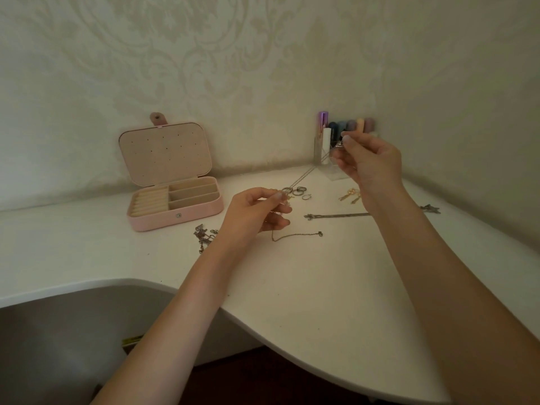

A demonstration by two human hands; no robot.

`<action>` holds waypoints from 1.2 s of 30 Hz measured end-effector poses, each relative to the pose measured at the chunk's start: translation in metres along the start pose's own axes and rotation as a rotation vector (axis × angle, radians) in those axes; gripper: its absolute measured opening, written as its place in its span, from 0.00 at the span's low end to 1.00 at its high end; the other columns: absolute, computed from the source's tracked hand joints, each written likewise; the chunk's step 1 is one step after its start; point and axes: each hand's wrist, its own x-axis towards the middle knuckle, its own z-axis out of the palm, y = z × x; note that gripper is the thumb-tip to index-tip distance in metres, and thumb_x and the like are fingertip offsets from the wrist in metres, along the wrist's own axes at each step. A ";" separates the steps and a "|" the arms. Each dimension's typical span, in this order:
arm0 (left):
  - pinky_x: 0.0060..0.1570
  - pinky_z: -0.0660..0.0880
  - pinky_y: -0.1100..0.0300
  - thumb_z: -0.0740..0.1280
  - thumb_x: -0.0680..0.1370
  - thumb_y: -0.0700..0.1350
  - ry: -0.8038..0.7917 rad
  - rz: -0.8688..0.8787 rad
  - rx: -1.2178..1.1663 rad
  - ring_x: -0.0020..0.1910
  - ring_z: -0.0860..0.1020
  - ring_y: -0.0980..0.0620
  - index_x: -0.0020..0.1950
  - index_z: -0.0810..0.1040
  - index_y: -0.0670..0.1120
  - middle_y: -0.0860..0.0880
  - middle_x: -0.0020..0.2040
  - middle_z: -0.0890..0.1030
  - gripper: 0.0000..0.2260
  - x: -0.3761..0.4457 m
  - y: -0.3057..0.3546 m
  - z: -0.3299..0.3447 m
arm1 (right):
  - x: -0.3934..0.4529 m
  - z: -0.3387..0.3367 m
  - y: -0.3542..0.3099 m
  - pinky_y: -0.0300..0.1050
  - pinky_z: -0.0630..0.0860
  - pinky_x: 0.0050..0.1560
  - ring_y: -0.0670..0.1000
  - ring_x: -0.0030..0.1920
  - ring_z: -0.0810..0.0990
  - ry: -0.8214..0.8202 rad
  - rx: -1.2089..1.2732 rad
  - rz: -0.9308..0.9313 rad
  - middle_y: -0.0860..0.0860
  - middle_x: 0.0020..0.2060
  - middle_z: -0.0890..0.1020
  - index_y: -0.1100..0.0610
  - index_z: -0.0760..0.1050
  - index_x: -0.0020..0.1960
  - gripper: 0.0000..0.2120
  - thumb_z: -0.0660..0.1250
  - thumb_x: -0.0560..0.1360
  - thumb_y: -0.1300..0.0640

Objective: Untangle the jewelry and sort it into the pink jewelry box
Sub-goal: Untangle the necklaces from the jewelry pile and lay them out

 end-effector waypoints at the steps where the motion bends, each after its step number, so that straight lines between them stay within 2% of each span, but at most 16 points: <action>1: 0.32 0.78 0.62 0.64 0.79 0.40 0.007 -0.010 -0.013 0.26 0.78 0.53 0.41 0.78 0.43 0.47 0.35 0.82 0.07 0.000 0.000 0.000 | 0.000 0.001 0.000 0.38 0.80 0.42 0.45 0.31 0.81 0.000 -0.001 0.005 0.55 0.40 0.80 0.57 0.78 0.44 0.04 0.67 0.75 0.65; 4: 0.32 0.78 0.60 0.61 0.80 0.41 0.013 -0.039 -0.059 0.26 0.79 0.51 0.40 0.74 0.44 0.46 0.34 0.83 0.09 0.000 0.001 0.001 | -0.002 0.002 -0.002 0.41 0.81 0.44 0.46 0.32 0.81 0.000 0.009 0.021 0.54 0.38 0.81 0.57 0.78 0.45 0.04 0.67 0.76 0.64; 10: 0.27 0.72 0.62 0.56 0.83 0.41 0.019 -0.107 -0.093 0.22 0.73 0.53 0.46 0.68 0.42 0.45 0.32 0.82 0.06 0.001 -0.001 0.003 | -0.002 0.000 -0.002 0.38 0.81 0.39 0.48 0.33 0.83 -0.005 0.024 0.039 0.57 0.41 0.81 0.57 0.77 0.46 0.03 0.66 0.77 0.63; 14: 0.29 0.67 0.59 0.54 0.82 0.41 0.058 -0.139 -0.083 0.22 0.68 0.52 0.46 0.65 0.43 0.45 0.29 0.82 0.06 0.003 -0.002 0.004 | 0.001 -0.002 0.001 0.40 0.80 0.36 0.51 0.33 0.83 0.070 -0.010 0.031 0.60 0.54 0.80 0.56 0.77 0.45 0.04 0.67 0.76 0.64; 15: 0.29 0.66 0.59 0.54 0.82 0.40 0.071 -0.140 -0.076 0.22 0.68 0.51 0.46 0.64 0.43 0.45 0.29 0.82 0.06 0.004 -0.003 0.004 | 0.002 -0.002 0.002 0.40 0.80 0.35 0.51 0.33 0.83 0.101 -0.018 0.029 0.60 0.55 0.80 0.57 0.77 0.46 0.04 0.67 0.76 0.64; 18: 0.25 0.62 0.61 0.52 0.82 0.39 0.087 -0.136 -0.073 0.22 0.67 0.52 0.44 0.63 0.44 0.46 0.28 0.81 0.07 0.005 -0.005 0.003 | 0.002 -0.004 0.000 0.41 0.80 0.33 0.50 0.31 0.82 0.187 -0.021 0.019 0.57 0.46 0.82 0.61 0.77 0.51 0.05 0.65 0.77 0.64; 21: 0.23 0.62 0.63 0.56 0.82 0.40 0.078 -0.122 -0.018 0.24 0.67 0.53 0.42 0.65 0.43 0.46 0.31 0.81 0.08 0.007 -0.008 0.001 | 0.003 -0.007 -0.001 0.39 0.79 0.33 0.50 0.32 0.82 0.234 -0.013 0.019 0.55 0.43 0.82 0.61 0.77 0.54 0.07 0.64 0.77 0.64; 26: 0.23 0.64 0.63 0.60 0.80 0.38 0.089 -0.069 0.103 0.25 0.67 0.55 0.40 0.71 0.43 0.46 0.37 0.82 0.09 0.009 -0.013 -0.004 | 0.008 -0.014 0.003 0.39 0.79 0.33 0.50 0.33 0.83 0.337 -0.011 0.009 0.56 0.47 0.82 0.59 0.76 0.50 0.03 0.66 0.77 0.62; 29: 0.24 0.65 0.67 0.63 0.79 0.37 0.085 -0.036 0.123 0.25 0.68 0.58 0.41 0.76 0.42 0.46 0.37 0.81 0.07 0.008 -0.014 -0.006 | 0.012 -0.019 0.007 0.40 0.80 0.33 0.52 0.35 0.84 0.382 -0.042 0.003 0.58 0.48 0.82 0.59 0.76 0.48 0.03 0.65 0.77 0.64; 32: 0.24 0.65 0.68 0.65 0.78 0.38 0.104 0.011 0.238 0.22 0.68 0.61 0.41 0.78 0.43 0.47 0.36 0.81 0.06 0.010 -0.018 -0.008 | 0.014 -0.027 0.012 0.40 0.81 0.35 0.50 0.33 0.82 0.443 -0.102 -0.021 0.56 0.46 0.82 0.60 0.76 0.51 0.05 0.63 0.77 0.65; 36: 0.25 0.64 0.70 0.67 0.77 0.40 0.051 0.069 0.407 0.22 0.68 0.62 0.40 0.79 0.46 0.51 0.34 0.82 0.06 0.009 -0.020 -0.005 | 0.012 -0.050 0.021 0.42 0.82 0.38 0.49 0.35 0.82 0.359 -0.306 -0.020 0.52 0.42 0.81 0.60 0.77 0.53 0.07 0.64 0.77 0.65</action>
